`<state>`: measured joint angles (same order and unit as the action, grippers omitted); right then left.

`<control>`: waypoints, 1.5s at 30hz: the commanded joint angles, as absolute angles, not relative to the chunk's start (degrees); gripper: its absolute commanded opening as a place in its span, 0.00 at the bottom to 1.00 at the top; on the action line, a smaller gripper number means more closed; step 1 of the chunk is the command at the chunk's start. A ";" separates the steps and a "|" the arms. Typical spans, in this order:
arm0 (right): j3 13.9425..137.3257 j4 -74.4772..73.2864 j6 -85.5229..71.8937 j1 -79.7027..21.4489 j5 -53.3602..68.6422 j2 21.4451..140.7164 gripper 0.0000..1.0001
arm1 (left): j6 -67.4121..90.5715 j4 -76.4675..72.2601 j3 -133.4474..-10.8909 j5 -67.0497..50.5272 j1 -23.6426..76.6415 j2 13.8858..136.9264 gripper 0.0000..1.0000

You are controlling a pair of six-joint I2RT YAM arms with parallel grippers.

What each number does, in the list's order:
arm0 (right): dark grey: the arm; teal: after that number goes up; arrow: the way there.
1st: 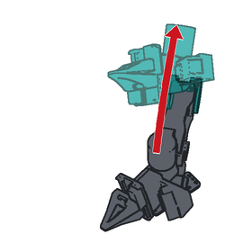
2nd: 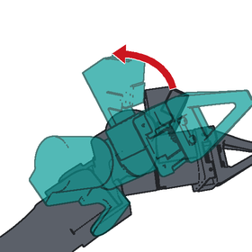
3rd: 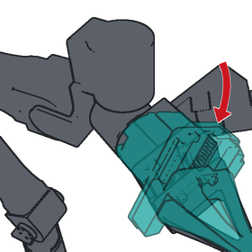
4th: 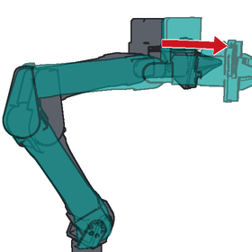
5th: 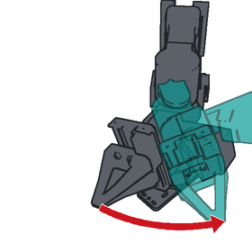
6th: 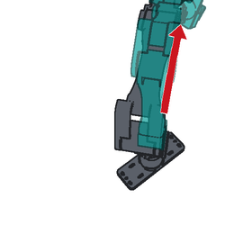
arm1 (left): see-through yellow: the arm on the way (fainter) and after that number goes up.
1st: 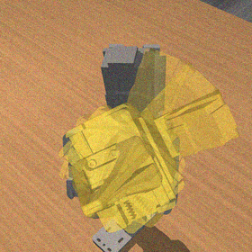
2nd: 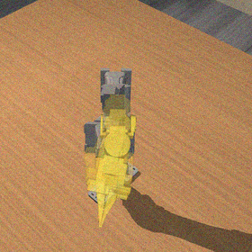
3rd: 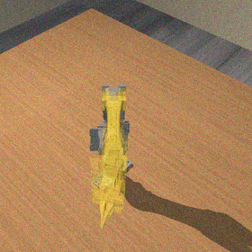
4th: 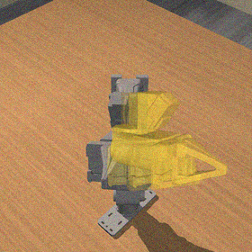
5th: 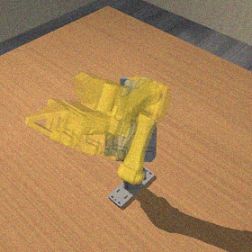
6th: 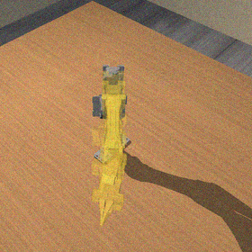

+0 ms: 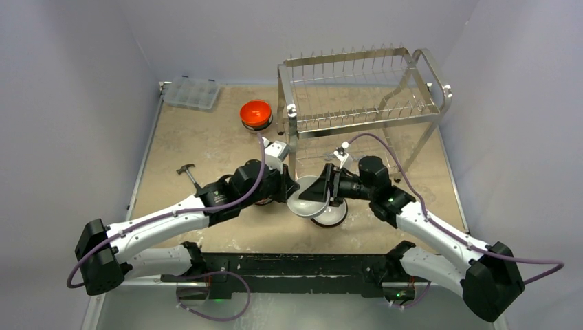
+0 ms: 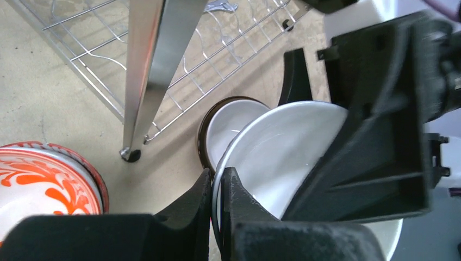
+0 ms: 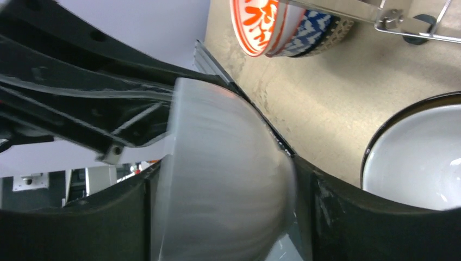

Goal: Load the bowls into the dish rack
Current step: Adjust the bowl.

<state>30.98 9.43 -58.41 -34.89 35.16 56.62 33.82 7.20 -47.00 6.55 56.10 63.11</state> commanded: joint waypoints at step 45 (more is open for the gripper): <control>27.84 7.81 -60.26 -34.60 28.33 52.26 0.00 | 34.35 11.44 -47.53 16.22 55.96 56.74 0.69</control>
